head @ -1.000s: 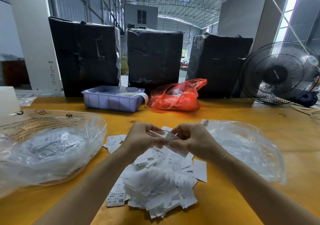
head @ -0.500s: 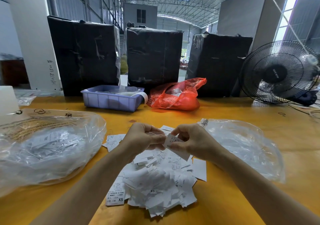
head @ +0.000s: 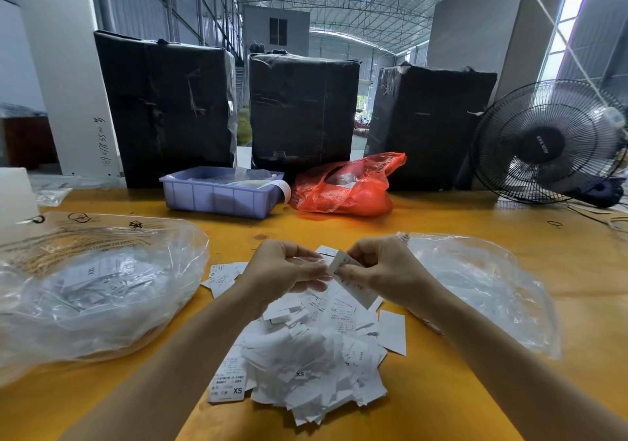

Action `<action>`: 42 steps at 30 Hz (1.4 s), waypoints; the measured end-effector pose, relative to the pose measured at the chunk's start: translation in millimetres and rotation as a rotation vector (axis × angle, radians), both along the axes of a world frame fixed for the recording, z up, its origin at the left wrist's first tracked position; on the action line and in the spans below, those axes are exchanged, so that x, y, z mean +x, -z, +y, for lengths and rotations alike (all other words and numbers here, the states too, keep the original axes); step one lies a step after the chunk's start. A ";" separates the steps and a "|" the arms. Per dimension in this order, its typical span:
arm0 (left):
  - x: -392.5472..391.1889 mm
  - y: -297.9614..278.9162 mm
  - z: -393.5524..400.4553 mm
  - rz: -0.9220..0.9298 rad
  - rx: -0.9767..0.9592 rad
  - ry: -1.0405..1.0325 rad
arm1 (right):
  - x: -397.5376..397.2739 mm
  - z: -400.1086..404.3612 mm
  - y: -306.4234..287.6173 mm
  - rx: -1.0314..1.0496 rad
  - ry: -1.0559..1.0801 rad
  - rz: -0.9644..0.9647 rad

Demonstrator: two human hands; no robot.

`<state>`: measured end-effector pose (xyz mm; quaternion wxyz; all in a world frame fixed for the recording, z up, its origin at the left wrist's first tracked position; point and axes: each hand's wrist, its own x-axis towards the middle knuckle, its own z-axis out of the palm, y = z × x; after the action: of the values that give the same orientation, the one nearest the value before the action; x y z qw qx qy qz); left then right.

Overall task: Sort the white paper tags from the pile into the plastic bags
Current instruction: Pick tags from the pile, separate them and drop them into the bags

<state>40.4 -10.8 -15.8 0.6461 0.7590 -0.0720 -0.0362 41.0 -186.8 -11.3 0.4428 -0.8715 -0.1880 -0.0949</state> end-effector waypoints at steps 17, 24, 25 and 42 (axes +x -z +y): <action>3.5 3.1 1.4 -0.043 -0.004 -0.032 | 0.3 -1.7 -3.0 0.046 0.000 0.101; 1.5 1.7 -0.3 -0.035 0.019 -0.005 | 1.2 -1.2 -0.5 0.059 -0.043 0.138; 1.3 1.4 -0.3 -0.035 0.022 0.000 | 1.5 -1.7 -0.4 0.063 -0.049 0.141; 1.8 9.7 -5.6 -0.022 0.089 0.014 | -2.0 -2.1 2.6 -0.073 -0.131 0.216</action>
<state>42.2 -16.4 -25.5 0.6108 0.7867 -0.0826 -0.0357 39.0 -188.9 -13.9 0.4336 -0.8782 -0.1989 0.0357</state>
